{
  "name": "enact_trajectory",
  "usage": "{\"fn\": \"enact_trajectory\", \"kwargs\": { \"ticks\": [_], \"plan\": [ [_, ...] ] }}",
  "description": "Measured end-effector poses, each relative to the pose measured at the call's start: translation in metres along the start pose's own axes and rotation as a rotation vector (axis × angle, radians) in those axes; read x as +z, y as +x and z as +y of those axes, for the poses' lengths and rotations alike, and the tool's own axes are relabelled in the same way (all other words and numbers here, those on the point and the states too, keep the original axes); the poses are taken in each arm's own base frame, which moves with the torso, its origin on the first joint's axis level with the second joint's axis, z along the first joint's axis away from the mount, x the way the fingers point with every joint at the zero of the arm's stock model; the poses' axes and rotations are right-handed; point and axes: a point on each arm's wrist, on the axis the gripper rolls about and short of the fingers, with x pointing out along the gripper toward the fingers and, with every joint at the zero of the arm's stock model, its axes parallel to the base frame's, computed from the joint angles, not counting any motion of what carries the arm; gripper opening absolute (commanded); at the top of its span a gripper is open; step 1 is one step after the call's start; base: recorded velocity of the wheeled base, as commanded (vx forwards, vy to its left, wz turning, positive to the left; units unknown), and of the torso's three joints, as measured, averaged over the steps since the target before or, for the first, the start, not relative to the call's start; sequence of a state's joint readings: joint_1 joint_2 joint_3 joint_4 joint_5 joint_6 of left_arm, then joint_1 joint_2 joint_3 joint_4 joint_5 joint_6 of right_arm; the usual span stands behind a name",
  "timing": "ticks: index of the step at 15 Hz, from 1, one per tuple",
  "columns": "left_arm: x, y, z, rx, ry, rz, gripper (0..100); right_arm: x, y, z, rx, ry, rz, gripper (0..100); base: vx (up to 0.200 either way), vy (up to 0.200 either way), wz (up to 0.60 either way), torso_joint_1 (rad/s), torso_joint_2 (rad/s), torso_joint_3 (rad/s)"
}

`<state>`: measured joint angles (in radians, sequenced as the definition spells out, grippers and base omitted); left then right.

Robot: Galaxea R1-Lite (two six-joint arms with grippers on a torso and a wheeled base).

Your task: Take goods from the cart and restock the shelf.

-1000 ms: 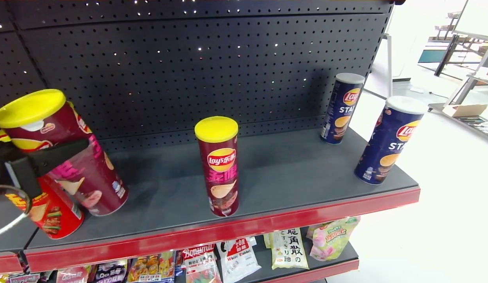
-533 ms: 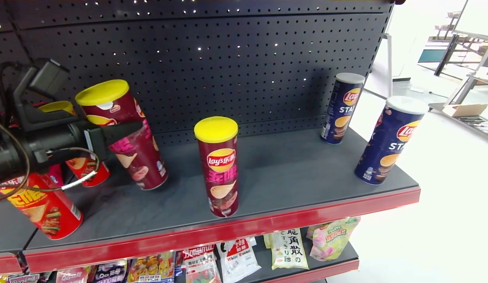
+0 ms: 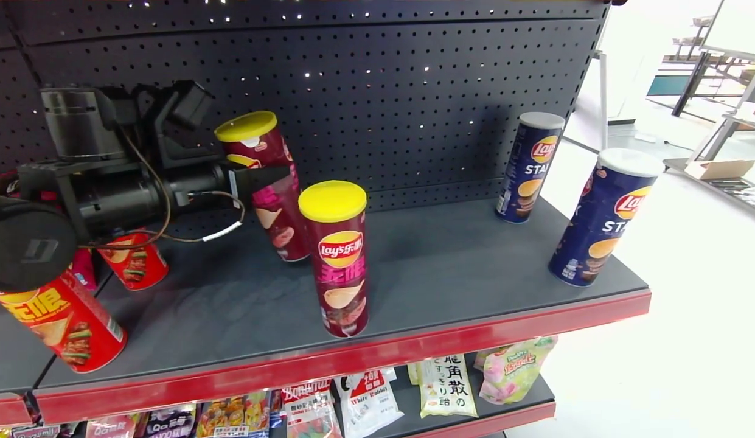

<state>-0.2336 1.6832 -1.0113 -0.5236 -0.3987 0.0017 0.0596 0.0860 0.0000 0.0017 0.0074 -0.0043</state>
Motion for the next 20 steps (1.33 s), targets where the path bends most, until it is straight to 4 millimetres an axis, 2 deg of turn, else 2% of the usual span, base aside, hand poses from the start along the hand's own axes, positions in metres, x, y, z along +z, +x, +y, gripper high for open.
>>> {"fn": "enact_trajectory", "kwargs": {
  "ticks": [5,10,14,20],
  "plan": [
    [-0.004,0.045,0.001,-0.03,0.009,0.004,0,0.0,0.0,0.0,0.0,0.0,0.0,100,0.0,0.0,0.0,0.0,0.0,0.0],
    [-0.01,0.074,-0.001,-0.058,0.02,0.011,0,0.0,0.0,0.0,0.0,0.0,0.0,100,0.0,0.0,0.0,0.0,0.0,0.0],
    [-0.017,0.088,-0.005,-0.077,0.056,0.027,0,0.0,0.0,0.0,0.0,0.0,0.0,100,0.0,0.0,0.0,0.0,0.0,0.0],
    [-0.025,0.094,-0.003,-0.064,0.071,0.064,0,0.0,0.0,0.0,0.0,0.0,-0.001,100,0.0,0.0,0.0,0.0,0.0,0.0]
  ]
}}
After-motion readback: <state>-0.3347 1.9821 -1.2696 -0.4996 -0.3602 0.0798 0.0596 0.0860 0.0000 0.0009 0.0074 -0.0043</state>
